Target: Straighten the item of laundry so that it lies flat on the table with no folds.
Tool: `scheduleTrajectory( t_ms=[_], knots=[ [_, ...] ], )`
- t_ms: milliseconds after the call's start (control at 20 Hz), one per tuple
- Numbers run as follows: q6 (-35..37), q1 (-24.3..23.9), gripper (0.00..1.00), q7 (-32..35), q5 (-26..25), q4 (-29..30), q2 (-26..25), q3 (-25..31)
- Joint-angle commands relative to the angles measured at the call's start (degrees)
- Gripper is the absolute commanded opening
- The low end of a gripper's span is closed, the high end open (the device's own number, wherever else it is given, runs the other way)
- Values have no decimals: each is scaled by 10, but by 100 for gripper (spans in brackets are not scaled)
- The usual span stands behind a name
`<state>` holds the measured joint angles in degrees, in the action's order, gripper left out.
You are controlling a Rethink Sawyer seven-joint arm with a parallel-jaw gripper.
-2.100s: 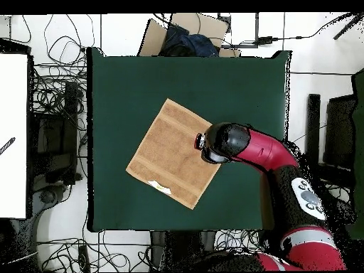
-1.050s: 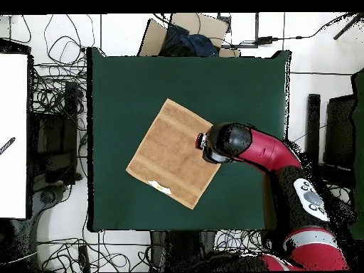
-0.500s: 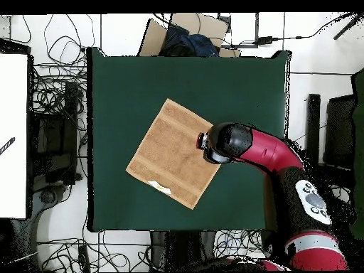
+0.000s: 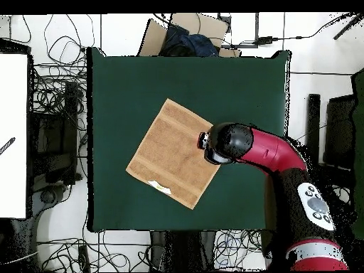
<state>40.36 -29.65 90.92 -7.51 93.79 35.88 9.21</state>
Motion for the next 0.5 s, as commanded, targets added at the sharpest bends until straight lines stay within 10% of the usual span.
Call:
scheduleTrajectory(
  t_ms=[50, 500],
  knots=[
    [-27, 13, 100, 15, -22, 69, 34, 35],
    [-33, 29, 100, 50, -18, 68, 40, 14]
  ],
)
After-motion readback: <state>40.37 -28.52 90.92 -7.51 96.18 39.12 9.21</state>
